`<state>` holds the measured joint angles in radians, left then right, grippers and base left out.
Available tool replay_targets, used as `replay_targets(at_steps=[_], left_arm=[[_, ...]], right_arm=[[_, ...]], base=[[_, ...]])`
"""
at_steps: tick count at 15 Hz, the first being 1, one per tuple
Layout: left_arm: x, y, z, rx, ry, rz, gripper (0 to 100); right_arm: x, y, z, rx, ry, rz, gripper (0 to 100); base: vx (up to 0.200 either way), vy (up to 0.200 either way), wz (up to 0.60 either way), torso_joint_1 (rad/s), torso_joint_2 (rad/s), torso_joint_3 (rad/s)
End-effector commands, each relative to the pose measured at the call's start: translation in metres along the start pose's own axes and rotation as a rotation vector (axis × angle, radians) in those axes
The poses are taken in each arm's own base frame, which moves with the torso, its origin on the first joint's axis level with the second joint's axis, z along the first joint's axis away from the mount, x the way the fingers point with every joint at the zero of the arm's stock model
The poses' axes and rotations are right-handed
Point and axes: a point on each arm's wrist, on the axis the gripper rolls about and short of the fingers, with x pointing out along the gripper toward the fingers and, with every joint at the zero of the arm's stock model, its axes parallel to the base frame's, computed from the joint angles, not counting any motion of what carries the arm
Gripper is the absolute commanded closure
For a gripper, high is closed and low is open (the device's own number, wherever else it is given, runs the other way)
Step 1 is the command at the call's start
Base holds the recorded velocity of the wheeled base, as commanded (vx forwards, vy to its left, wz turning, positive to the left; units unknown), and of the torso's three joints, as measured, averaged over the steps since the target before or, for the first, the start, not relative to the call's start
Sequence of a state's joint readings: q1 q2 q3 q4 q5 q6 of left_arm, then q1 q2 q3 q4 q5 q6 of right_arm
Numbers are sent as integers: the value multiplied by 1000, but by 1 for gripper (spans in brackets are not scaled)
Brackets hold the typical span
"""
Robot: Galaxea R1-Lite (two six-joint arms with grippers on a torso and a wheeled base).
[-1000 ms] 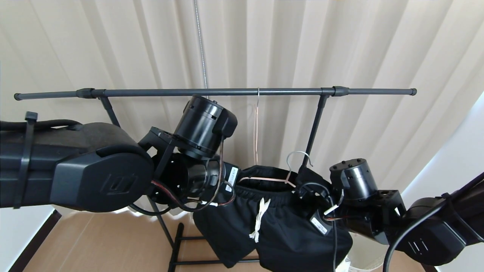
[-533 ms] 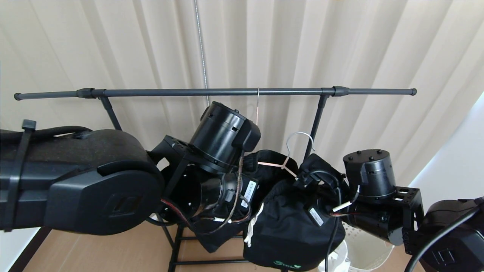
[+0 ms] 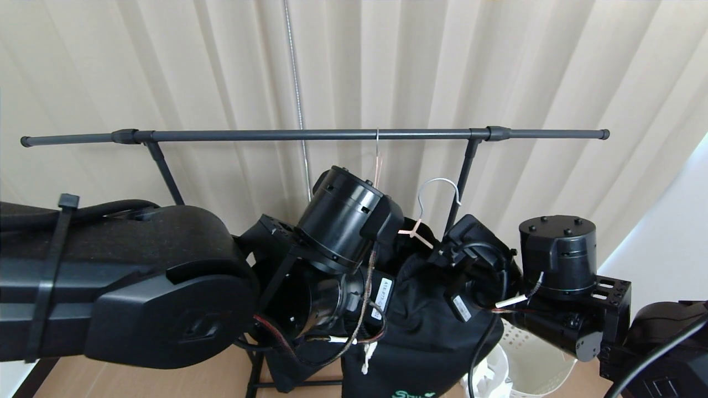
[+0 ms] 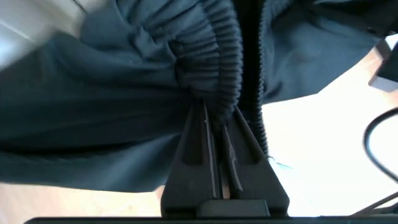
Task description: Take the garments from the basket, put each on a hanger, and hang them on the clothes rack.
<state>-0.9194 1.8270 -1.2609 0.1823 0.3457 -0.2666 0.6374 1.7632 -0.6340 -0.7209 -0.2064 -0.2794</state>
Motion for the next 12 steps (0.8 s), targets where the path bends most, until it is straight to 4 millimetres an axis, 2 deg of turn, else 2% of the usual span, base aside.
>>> replay_targets(at_steps=[1, 9, 12], left_arm=[[7, -2, -2, -19, 15, 7, 100], [8, -5, -3, -211, 44, -61, 100], [10, -5, -4, -219, 48, -55, 100]], right_arm=[[-2, 0, -1, 1, -5, -1, 100], [0, -3, 7, 10, -50, -37, 100], [0, -3, 9, 17, -79, -47, 100]], base=[[0, 0, 0, 0, 0, 0], [0, 0, 0, 0, 0, 0], [0, 0, 0, 0, 0, 0]])
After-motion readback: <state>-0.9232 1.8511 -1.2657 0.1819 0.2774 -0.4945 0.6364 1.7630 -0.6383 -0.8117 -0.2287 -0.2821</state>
